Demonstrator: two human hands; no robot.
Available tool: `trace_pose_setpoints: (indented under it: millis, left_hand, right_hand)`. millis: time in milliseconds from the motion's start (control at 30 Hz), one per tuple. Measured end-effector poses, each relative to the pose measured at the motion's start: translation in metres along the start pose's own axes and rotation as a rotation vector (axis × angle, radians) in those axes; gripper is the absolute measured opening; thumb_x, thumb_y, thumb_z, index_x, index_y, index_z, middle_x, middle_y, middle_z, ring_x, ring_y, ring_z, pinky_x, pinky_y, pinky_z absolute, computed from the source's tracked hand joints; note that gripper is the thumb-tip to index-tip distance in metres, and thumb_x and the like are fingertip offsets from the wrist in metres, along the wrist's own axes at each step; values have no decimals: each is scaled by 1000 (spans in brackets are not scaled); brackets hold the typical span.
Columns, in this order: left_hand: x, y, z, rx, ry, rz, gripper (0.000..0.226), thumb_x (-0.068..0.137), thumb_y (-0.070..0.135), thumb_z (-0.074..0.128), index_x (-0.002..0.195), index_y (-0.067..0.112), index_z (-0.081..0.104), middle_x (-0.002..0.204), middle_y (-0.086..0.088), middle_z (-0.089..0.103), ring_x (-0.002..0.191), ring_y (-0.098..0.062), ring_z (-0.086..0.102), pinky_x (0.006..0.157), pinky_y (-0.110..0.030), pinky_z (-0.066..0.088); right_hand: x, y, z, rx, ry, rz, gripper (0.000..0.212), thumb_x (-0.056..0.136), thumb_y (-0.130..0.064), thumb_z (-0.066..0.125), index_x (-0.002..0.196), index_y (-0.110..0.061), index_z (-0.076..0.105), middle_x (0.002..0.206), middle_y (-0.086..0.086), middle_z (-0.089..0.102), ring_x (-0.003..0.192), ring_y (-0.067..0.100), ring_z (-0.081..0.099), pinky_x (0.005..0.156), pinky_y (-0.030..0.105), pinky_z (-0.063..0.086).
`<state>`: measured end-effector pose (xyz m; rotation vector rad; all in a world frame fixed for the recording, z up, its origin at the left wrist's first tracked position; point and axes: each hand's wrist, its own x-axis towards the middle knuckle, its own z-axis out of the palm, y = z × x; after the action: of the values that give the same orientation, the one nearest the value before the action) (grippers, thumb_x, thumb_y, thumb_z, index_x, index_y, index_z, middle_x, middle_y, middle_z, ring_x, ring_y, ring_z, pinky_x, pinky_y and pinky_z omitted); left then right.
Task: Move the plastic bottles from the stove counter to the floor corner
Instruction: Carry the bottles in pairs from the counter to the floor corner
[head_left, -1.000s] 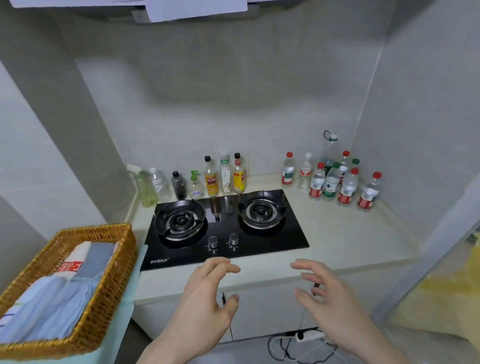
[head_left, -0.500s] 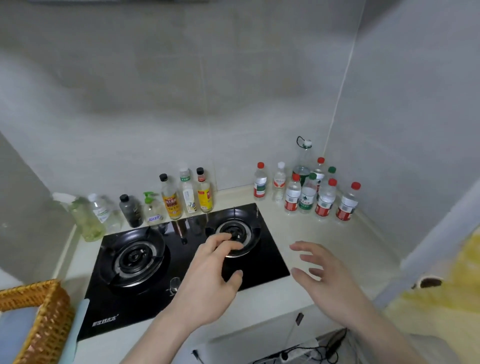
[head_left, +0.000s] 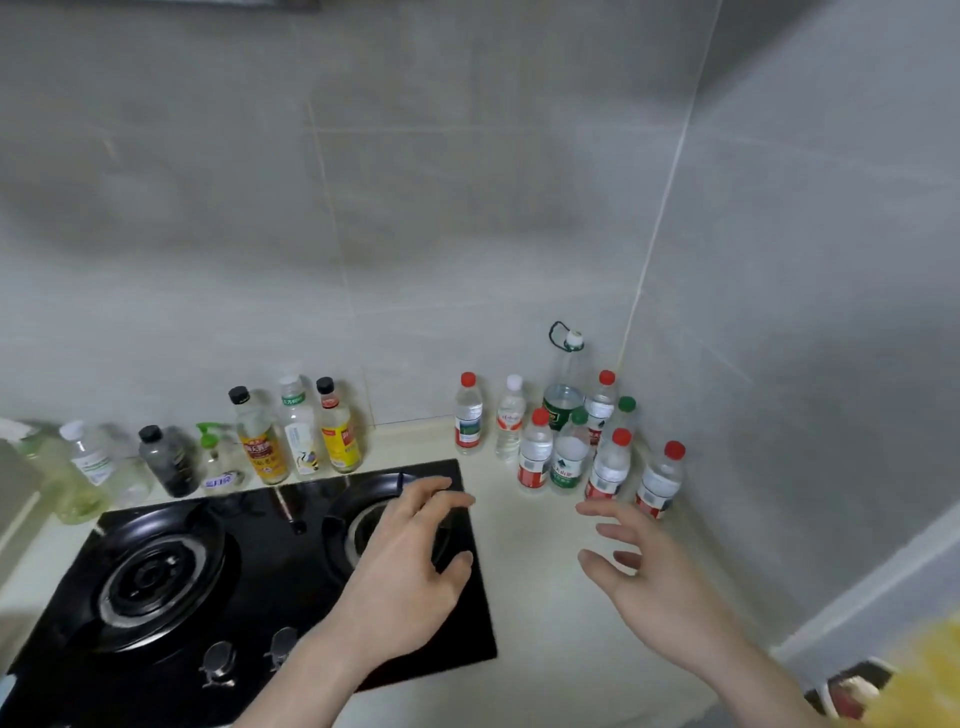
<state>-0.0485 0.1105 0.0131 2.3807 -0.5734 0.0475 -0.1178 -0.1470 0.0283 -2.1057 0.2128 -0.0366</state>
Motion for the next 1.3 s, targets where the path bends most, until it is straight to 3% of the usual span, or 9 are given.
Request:
trace_pose_setpoints:
  millis: [100,233,367,500,633,900,1100,1200,1300]
  left_hand:
    - [25,16,24,22,0,-16,54,86,32,69,134,43,49,144,26,32,134,2,34,109,-7,18]
    - [54,27,48,7,-38,-23,53,85,36,65,134,43,47,145,23,32,134,-5,37,114,-25,33]
    - [83,32,63,24,-90,-7,55,86,36,63,138,41,45,146,20,31,131,-6,38,112,-24,32]
    - [121,28,80,50,-171,19,56,85,34,61,138,40,44,143,19,34,129,-9,39,112,-27,34]
    - [154,28,105,56,-248,26,61,84,30,61,141,34,42,139,16,36,127,-14,43,110,-28,37]
    - [215,48,157,99,-375,1,75,85,26,64,151,30,30,148,6,30,129,-23,45,109,-36,43]
    - [260,71,205,146,-449,-100,79,85,27,66,152,35,24,153,3,22,132,-33,46,106,-43,45]
    - [274,80,228,193,-509,-130,79,87,25,61,154,33,20,162,6,10,135,-35,45,107,-45,46]
    - [283,82,245,226,-554,-161,82,90,25,58,158,30,12,167,7,5,141,-34,41,111,-46,42]
  right_hand:
    - [30,19,-29,-21,-4,-9,36,92,-22,71,115,-48,62,124,-30,60,117,-12,55,91,11,44]
    - [62,36,-56,-55,-5,25,34,92,-20,72,113,-45,63,109,-26,60,105,-6,62,75,1,43]
    - [84,53,-70,-83,6,63,34,92,-23,72,115,-47,61,109,-23,60,95,-3,65,66,6,44]
    - [106,74,-78,-108,75,80,37,89,-29,74,113,-52,60,113,-16,64,96,-5,66,76,19,53]
    - [128,99,-87,-149,108,96,42,85,-30,79,108,-57,57,116,-16,65,94,-7,66,76,14,49]
    - [176,143,-114,-266,67,144,61,81,-23,76,136,-33,54,137,-12,47,111,12,59,91,24,45]
    - [217,173,-123,-368,-26,140,62,77,-28,72,137,-30,54,137,-8,49,117,12,58,100,30,49]
    - [234,182,-121,-399,-49,146,64,79,-21,72,141,-19,55,140,-4,48,130,17,52,104,26,42]
    - [243,193,-116,-415,-32,152,59,82,-14,71,140,-12,58,141,1,48,131,20,52,110,27,40]
